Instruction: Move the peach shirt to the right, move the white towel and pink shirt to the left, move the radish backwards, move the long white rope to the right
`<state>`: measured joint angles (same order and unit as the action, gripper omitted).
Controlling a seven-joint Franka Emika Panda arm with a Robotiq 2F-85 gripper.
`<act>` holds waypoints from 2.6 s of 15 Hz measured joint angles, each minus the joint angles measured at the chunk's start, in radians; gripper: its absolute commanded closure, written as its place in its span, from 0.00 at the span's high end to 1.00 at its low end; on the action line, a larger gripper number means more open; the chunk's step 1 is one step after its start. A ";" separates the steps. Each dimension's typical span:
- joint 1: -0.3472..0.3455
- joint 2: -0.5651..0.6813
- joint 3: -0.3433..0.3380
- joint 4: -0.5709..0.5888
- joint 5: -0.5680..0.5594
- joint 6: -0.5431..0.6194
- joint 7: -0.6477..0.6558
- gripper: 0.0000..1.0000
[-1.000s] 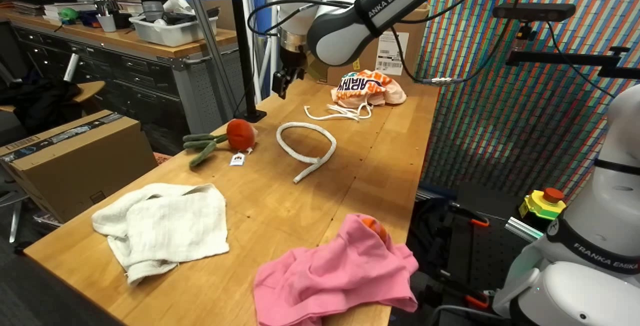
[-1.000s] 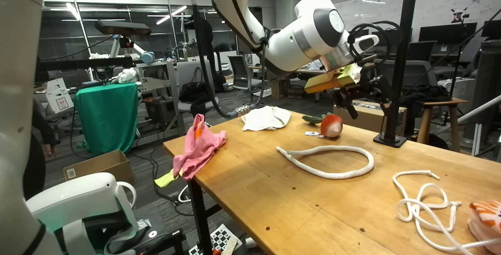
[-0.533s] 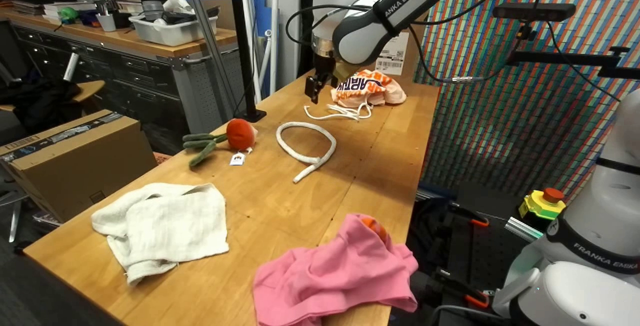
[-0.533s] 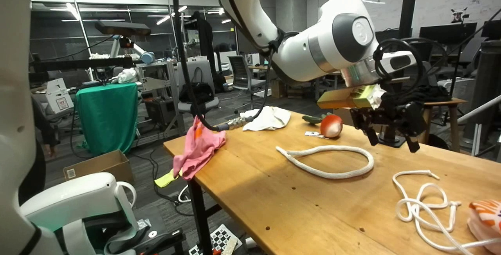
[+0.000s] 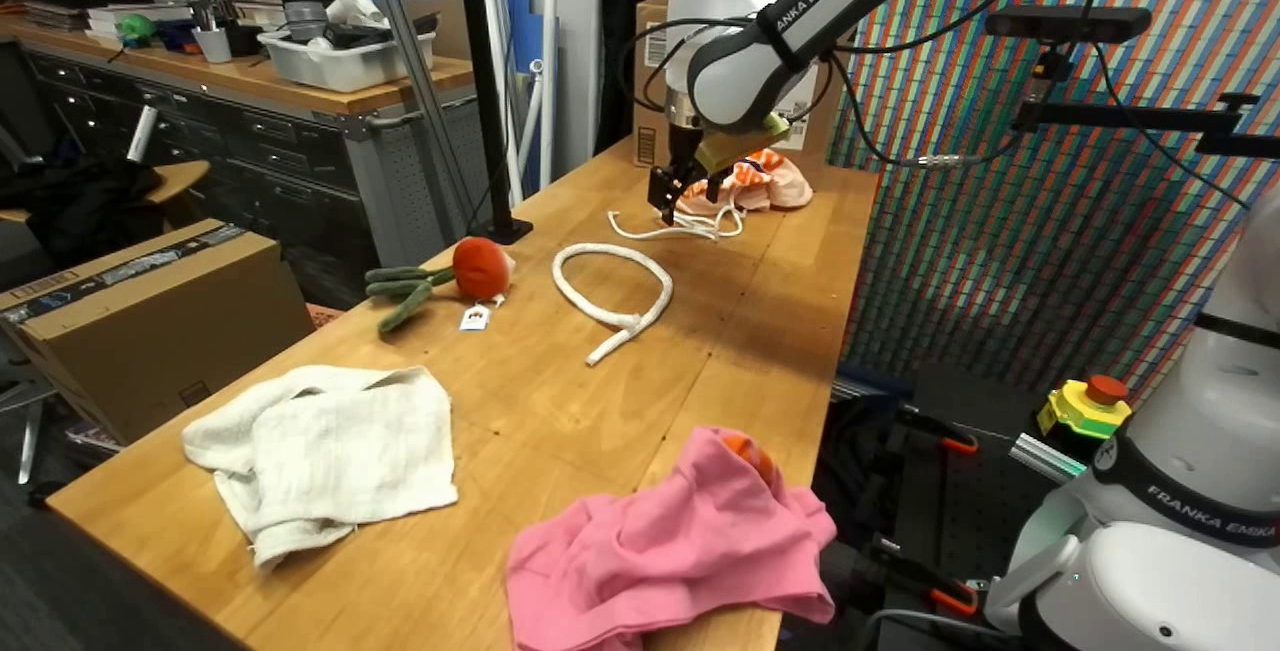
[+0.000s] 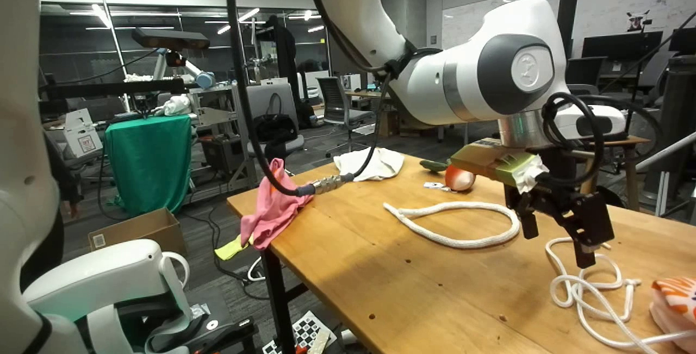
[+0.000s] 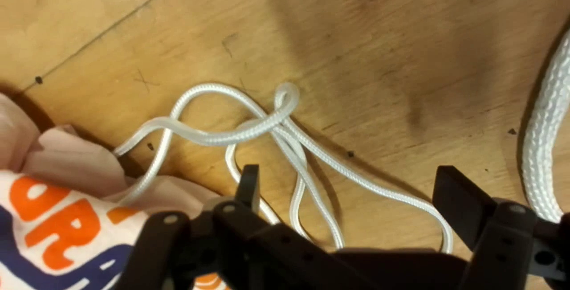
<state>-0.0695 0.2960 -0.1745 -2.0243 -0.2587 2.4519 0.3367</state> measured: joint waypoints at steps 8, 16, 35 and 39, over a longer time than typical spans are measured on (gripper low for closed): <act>-0.036 0.014 0.000 -0.002 0.137 -0.034 0.002 1.00; -0.081 0.085 -0.001 0.009 0.263 -0.032 0.001 1.00; -0.083 0.091 0.051 0.056 0.340 -0.033 -0.095 0.10; -0.054 0.085 0.076 0.069 0.340 -0.032 -0.128 0.10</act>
<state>-0.1235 0.3815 -0.0987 -1.9558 0.0812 2.4199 0.2085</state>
